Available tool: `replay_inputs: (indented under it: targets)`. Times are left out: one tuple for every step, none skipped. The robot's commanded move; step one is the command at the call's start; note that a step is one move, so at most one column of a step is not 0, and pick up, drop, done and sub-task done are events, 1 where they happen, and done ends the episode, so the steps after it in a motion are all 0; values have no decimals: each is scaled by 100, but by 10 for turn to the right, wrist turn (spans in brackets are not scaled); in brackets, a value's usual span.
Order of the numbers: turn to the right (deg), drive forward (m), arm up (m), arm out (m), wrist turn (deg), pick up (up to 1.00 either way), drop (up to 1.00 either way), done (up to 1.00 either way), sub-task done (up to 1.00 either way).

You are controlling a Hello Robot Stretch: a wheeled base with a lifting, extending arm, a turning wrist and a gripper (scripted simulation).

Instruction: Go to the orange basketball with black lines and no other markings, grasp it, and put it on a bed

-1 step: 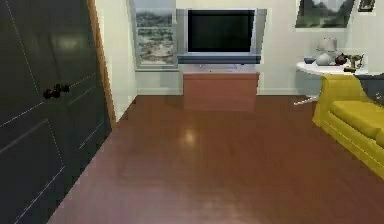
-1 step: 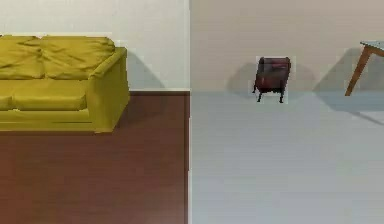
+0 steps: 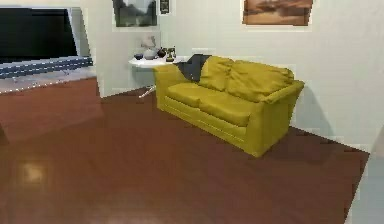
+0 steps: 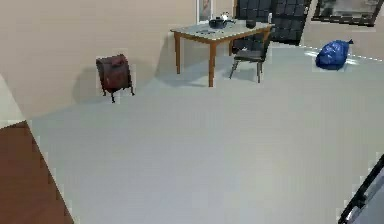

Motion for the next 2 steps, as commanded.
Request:
replay_inputs:
  targets:
    - [450,0,0,0,0,0,0,0,0]
    - [450,0,0,0,0,0,0,0,0]
